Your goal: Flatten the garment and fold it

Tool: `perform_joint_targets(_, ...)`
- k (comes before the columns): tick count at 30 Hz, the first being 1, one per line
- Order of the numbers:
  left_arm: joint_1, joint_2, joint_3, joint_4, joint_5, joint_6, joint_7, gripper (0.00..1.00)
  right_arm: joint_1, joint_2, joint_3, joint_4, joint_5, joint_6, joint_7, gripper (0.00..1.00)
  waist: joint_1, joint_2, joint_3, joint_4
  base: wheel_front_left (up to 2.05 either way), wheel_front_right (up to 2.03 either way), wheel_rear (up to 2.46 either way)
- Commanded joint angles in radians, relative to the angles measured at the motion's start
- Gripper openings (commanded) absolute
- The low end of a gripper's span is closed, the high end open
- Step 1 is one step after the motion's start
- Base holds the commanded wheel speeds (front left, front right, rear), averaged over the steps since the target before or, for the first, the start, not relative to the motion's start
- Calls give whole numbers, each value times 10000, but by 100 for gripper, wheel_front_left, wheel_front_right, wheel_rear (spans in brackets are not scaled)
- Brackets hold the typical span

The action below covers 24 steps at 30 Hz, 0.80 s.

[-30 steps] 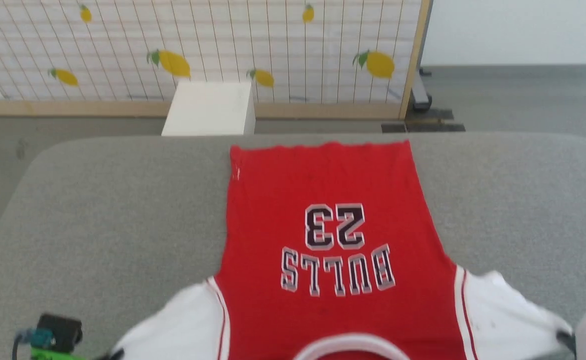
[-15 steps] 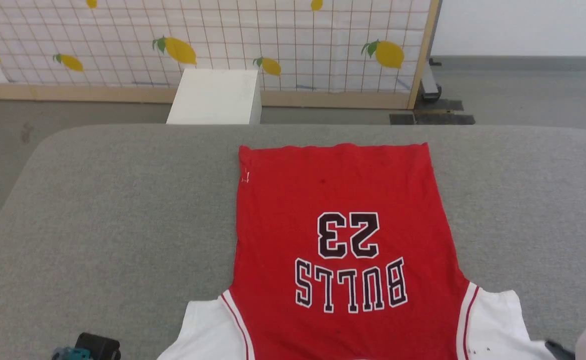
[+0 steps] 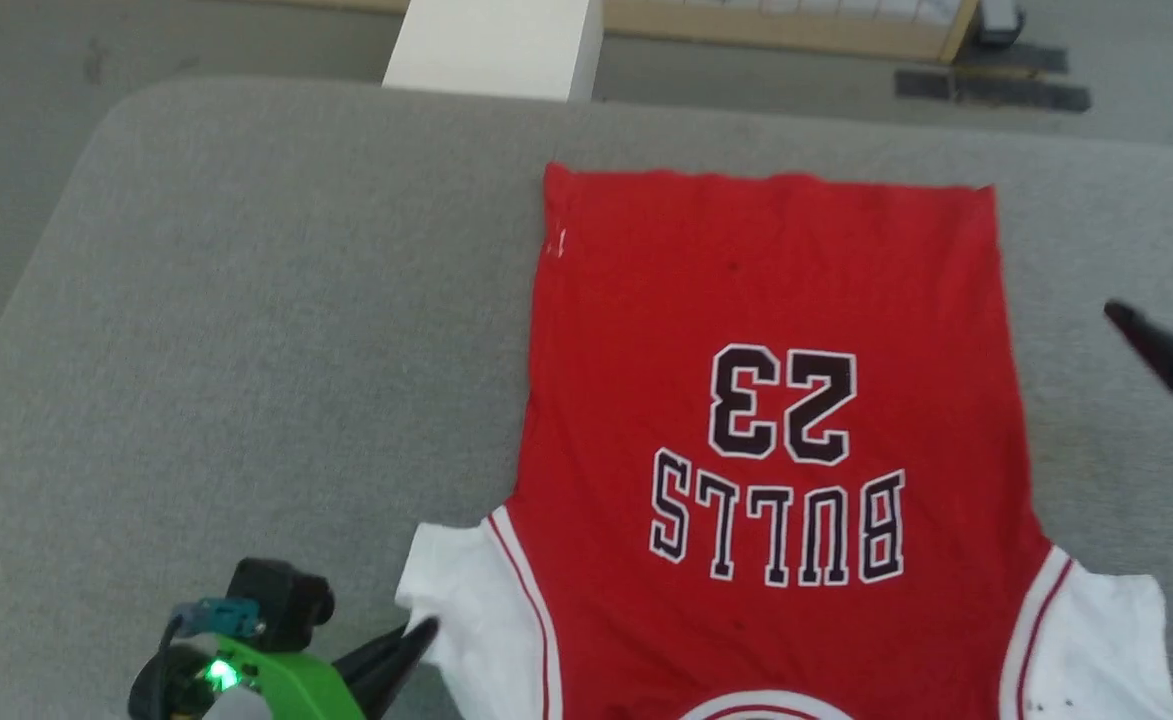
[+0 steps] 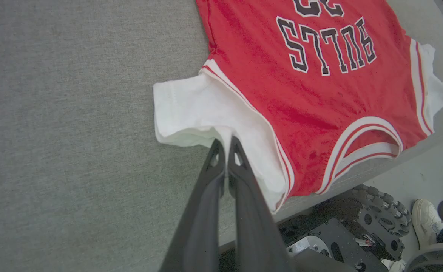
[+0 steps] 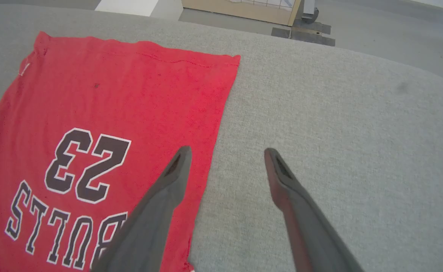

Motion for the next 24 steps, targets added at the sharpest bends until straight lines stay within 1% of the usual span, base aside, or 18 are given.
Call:
perform_joint_targets(1, -288, -135, -72, -140, 152, 30, -17, 0, -619, -88, 98, 289, -177, -15, 105, 100, 1, 0, 1675, 1267, 0, 0, 0)
perform_joint_targets(4, -606, -385, -352, -391, 378, 39, 79, 0, -1920, -278, 247, 1132, -426, -15, 394, 100, 1, 0, 2319, 1719, 0, 0, 0)
perform_joint_targets(6, -836, -556, -522, -511, 517, 32, 134, 0, -2702, -382, 142, 1751, -617, -15, 601, 100, 1, 0, 2694, 2012, 0, 0, 0)
perform_joint_targets(10, -1267, -854, -805, -613, 818, 4, 164, 0, -3916, -719, 28, 2883, -1332, -15, 959, 100, 1, 0, 3233, 2511, 0, 0, 0)
perform_joint_targets(12, -1423, -976, -931, -634, 943, -20, 157, 0, -4418, -759, -150, 3421, -1630, -15, 1092, 100, 1, 0, 3413, 2715, 0, 0, 0)
perform_joint_targets(18, -1616, -1291, -1178, -584, 1112, -36, 37, 0, -5297, -836, -436, 4487, -2422, -15, 1405, 100, 1, 0, 3733, 3060, 0, 0, 0)
perform_joint_targets(24, -1683, -1470, -1269, -356, 1112, -67, -109, 0, -5348, -827, -525, 5069, -3006, -15, 1482, 100, 1, 0, 3795, 3157, 0, 0, 0)
